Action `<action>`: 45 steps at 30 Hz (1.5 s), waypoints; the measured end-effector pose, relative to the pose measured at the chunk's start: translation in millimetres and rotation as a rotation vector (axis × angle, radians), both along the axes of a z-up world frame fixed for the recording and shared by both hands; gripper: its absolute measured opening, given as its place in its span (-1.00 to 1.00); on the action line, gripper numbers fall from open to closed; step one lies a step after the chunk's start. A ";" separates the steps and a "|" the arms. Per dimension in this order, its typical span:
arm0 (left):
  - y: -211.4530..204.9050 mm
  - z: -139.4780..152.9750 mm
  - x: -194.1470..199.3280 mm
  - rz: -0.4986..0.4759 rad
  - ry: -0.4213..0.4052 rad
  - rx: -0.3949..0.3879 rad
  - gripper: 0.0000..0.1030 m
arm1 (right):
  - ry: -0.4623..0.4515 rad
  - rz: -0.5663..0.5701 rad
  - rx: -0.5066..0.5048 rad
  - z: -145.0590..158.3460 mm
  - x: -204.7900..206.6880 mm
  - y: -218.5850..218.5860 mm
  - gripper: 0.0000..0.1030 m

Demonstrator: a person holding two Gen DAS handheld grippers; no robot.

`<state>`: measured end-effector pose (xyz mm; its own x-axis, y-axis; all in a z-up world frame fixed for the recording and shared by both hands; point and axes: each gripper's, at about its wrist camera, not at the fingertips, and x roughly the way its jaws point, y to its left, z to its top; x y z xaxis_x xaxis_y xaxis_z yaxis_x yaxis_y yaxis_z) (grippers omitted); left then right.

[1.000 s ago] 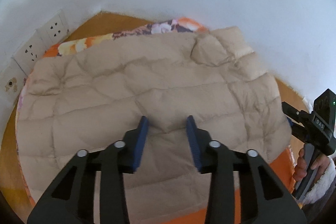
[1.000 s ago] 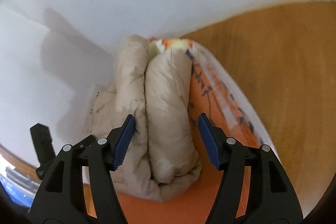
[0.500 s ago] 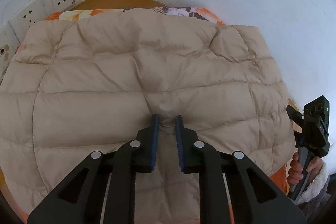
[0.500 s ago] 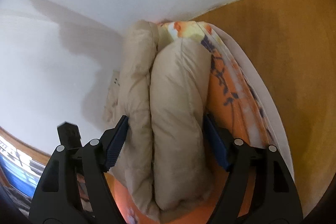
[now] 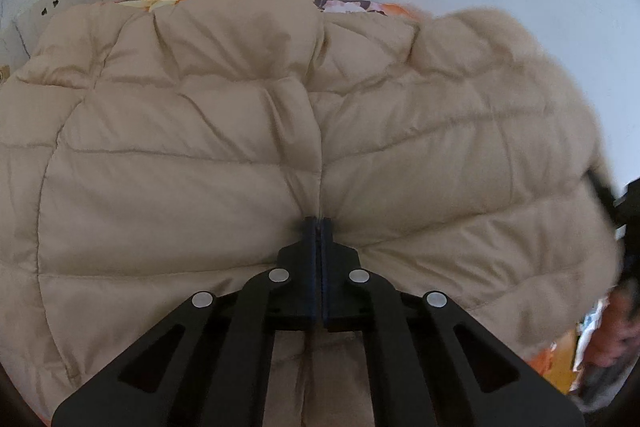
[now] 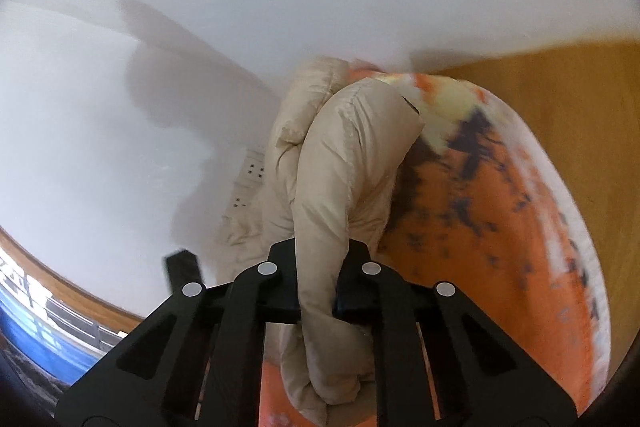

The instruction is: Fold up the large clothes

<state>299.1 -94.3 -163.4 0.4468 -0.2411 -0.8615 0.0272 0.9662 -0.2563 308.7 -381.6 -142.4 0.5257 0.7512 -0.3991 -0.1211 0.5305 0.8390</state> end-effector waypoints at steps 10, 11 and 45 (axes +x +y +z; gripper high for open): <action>8.4 -12.0 -7.6 0.072 -0.028 -0.103 -1.00 | -0.072 0.094 -0.241 104.5 -18.6 117.8 -0.78; 11.0 -13.0 -8.5 0.084 -0.027 -0.124 -1.00 | -0.076 0.104 -0.253 108.6 -19.8 131.2 -0.78; 255.3 -52.3 -131.6 0.348 0.104 -0.512 -1.00 | -0.028 0.067 -0.684 14.7 -64.1 404.4 -0.70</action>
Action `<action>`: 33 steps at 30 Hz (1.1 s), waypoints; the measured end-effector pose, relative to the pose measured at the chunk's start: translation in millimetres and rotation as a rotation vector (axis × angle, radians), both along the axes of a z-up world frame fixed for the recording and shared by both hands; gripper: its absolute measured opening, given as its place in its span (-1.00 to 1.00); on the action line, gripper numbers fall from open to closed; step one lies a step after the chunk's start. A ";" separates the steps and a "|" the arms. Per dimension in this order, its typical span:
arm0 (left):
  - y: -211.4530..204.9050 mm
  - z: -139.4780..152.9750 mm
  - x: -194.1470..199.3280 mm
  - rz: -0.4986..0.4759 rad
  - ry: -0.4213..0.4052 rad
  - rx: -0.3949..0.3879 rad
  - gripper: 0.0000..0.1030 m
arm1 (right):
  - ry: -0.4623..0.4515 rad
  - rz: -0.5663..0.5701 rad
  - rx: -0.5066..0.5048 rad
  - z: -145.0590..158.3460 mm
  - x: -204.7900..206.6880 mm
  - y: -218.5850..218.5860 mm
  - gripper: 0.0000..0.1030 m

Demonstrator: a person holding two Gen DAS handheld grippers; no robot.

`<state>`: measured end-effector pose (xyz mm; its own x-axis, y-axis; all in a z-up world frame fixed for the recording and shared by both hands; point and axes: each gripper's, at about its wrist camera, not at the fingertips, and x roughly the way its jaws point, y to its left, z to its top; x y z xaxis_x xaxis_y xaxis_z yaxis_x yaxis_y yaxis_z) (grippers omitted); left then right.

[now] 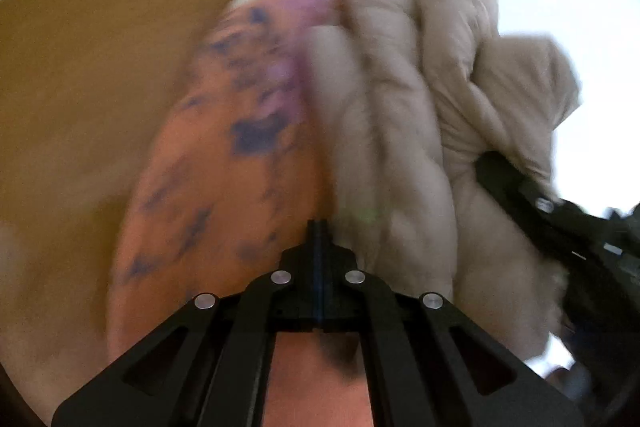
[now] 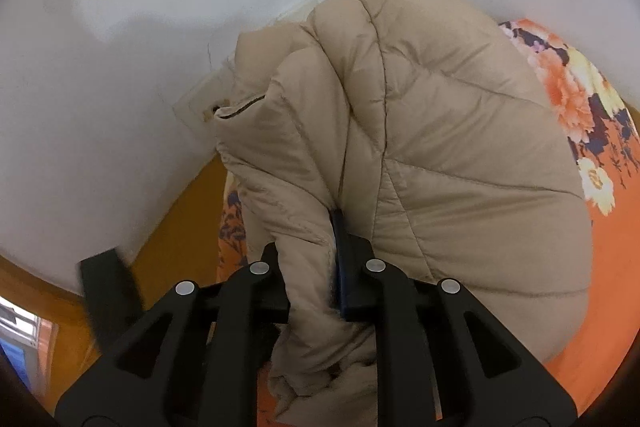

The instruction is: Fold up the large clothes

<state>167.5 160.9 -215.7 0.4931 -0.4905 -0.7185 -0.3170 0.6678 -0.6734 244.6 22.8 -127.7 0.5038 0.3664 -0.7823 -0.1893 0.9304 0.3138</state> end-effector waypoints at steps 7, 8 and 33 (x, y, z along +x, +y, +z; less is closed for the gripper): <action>33.9 62.3 -42.6 0.020 -0.079 -0.018 -1.00 | -0.057 0.128 -0.130 -1.3 -3.1 30.4 0.06; 32.7 71.6 -42.9 0.014 -0.094 -0.001 -1.00 | -0.081 0.180 -0.095 6.7 -9.7 35.6 0.30; -133.9 160.8 136.0 -0.224 -0.346 0.566 -0.96 | -0.116 -0.057 0.360 34.9 82.5 -181.7 -0.98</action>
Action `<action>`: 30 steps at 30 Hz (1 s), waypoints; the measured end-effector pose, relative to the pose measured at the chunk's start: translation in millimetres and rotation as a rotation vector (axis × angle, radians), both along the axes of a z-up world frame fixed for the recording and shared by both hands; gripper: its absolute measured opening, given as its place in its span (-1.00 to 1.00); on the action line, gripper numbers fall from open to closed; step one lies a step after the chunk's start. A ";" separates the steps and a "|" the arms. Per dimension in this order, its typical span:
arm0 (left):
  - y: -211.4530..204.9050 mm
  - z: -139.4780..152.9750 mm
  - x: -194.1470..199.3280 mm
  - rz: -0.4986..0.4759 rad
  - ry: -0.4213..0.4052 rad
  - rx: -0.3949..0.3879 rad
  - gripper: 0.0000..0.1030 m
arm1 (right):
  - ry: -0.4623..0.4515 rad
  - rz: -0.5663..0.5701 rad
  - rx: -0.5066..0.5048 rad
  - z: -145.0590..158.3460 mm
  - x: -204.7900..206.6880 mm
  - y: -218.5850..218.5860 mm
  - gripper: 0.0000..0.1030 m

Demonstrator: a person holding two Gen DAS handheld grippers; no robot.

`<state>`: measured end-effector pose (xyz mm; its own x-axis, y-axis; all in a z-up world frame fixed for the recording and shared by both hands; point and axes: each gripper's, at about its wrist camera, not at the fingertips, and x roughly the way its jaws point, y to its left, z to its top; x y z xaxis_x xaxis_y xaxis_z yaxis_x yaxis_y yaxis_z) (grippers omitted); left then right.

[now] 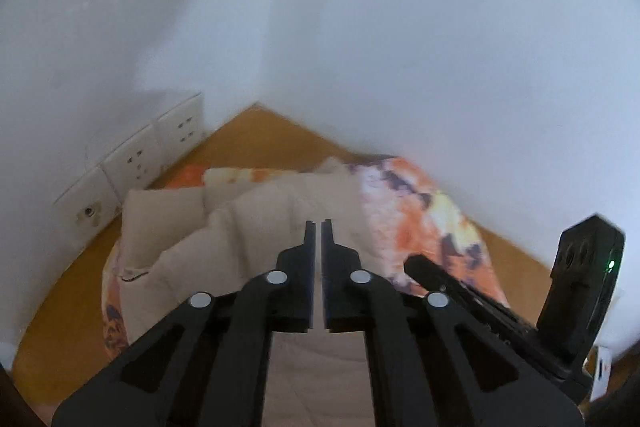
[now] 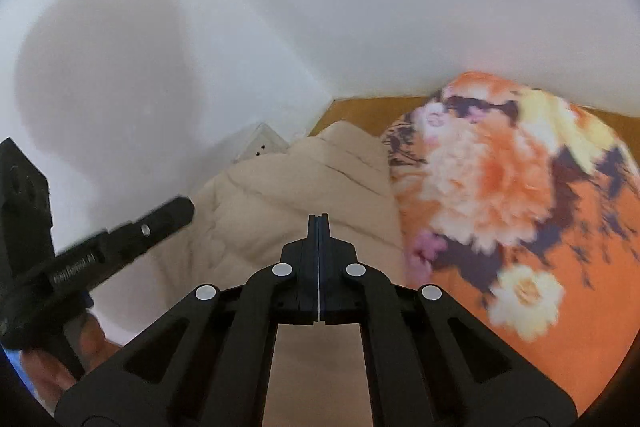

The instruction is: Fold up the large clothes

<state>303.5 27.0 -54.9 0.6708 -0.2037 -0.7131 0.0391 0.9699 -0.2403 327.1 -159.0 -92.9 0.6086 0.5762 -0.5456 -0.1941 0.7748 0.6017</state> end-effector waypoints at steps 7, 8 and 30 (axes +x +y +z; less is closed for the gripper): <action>66.6 -52.4 -52.8 0.153 0.155 -0.094 -0.99 | 0.026 0.182 -0.045 -37.5 -19.3 83.1 -0.99; 75.1 -62.1 -59.3 0.176 0.163 -0.098 -0.98 | 0.028 0.190 -0.058 -40.3 -21.6 89.4 -0.99; 99.4 -119.0 -48.6 0.132 0.134 -0.200 -0.90 | -0.016 0.161 -0.379 -88.0 -11.4 126.8 -1.00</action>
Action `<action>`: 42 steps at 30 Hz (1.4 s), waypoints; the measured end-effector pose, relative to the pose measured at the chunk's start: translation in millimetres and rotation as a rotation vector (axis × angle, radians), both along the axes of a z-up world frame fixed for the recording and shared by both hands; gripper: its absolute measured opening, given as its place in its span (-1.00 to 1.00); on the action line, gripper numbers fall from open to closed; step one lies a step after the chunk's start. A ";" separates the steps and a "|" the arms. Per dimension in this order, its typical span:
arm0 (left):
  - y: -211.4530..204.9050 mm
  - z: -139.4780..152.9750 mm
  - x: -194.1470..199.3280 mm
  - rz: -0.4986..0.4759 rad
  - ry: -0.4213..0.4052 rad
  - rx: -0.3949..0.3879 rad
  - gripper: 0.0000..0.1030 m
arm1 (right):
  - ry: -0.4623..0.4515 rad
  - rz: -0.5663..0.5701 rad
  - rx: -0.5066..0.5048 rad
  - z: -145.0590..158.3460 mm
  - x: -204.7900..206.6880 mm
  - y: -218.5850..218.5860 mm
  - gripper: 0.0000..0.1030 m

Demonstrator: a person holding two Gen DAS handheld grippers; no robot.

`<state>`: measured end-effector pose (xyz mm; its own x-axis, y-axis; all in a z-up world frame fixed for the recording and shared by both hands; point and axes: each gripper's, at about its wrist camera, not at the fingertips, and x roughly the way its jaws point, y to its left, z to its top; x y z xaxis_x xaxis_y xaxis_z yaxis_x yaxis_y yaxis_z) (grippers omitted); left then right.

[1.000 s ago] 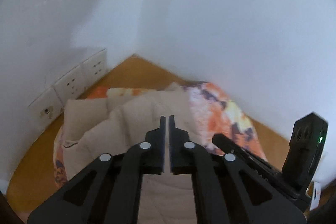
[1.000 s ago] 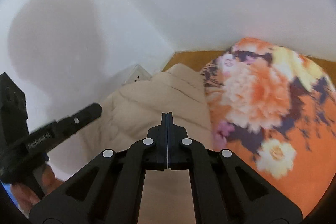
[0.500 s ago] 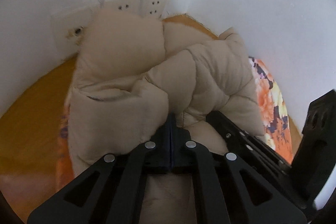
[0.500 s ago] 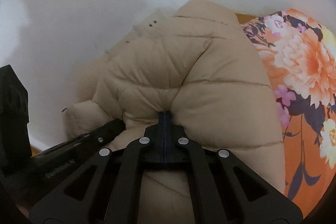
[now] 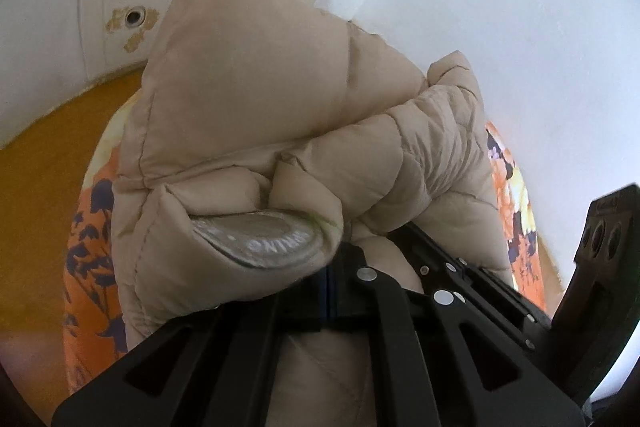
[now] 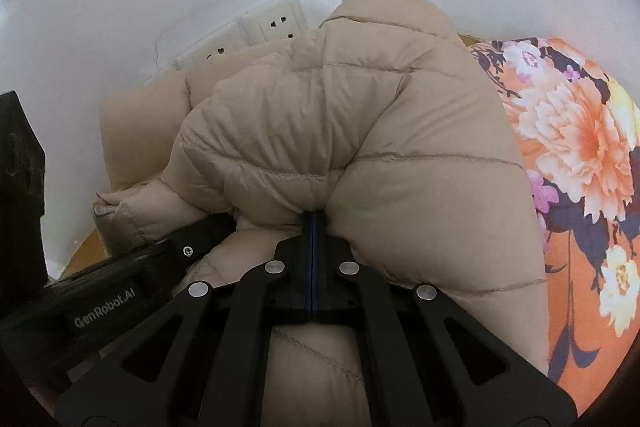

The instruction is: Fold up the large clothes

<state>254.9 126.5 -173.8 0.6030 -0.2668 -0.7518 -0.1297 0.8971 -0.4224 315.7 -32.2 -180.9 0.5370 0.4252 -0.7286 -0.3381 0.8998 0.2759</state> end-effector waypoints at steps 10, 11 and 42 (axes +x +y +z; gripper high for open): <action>35.4 86.3 -85.2 0.021 -0.058 0.007 -0.91 | 0.052 0.029 0.109 64.8 -43.0 -58.7 -0.88; 43.4 84.4 -95.2 0.040 -0.039 -0.018 -0.90 | 0.064 0.021 0.113 64.6 -46.8 -66.7 -0.84; 73.8 -16.9 -71.6 0.015 0.017 -0.506 0.78 | 0.336 -0.099 0.487 -2.0 2.3 -136.0 0.48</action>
